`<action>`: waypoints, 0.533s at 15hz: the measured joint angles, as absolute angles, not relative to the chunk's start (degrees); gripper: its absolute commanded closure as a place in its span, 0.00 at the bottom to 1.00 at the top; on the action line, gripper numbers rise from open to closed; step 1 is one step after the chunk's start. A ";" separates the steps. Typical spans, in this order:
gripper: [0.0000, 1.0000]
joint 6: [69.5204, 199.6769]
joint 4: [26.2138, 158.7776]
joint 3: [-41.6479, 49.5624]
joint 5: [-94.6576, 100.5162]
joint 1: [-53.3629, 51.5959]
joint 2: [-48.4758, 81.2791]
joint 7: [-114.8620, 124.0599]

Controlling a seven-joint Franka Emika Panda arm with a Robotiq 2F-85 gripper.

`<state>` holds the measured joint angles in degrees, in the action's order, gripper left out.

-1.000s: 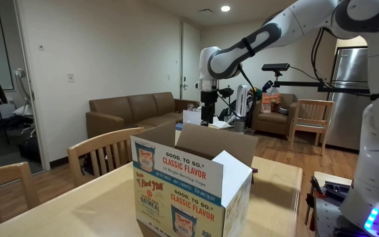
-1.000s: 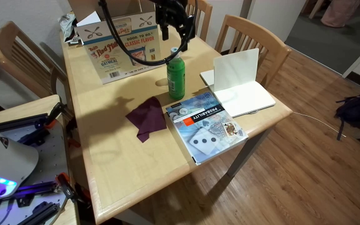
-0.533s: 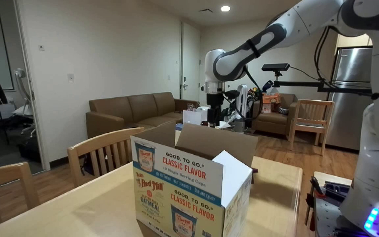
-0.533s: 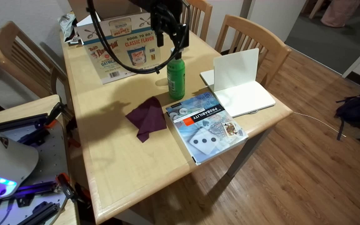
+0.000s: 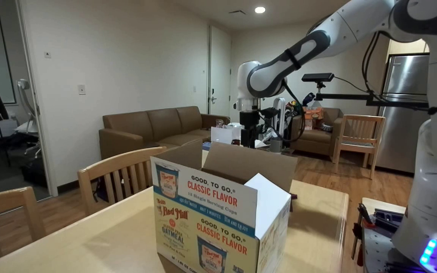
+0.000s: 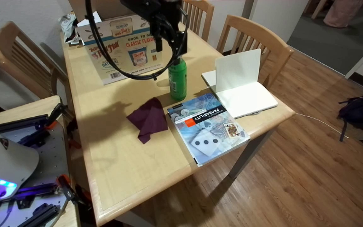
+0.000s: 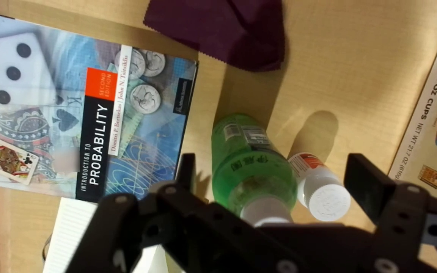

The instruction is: Put the green bottle inside the white box

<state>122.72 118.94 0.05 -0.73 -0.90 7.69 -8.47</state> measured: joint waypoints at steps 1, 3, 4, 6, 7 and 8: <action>0.00 122.90 118.94 -0.04 -1.00 -0.90 7.82 -8.64; 0.00 123.44 118.94 -0.22 -1.65 -0.91 8.20 -9.10; 0.00 123.75 118.94 -0.32 -1.93 -0.91 8.45 -9.35; 0.00 124.38 118.93 -0.50 -2.20 -0.92 9.08 -9.78; 0.00 124.52 118.90 -0.56 -2.20 -0.92 9.36 -9.91; 0.25 124.61 118.83 -0.60 -2.20 -0.92 9.61 -10.00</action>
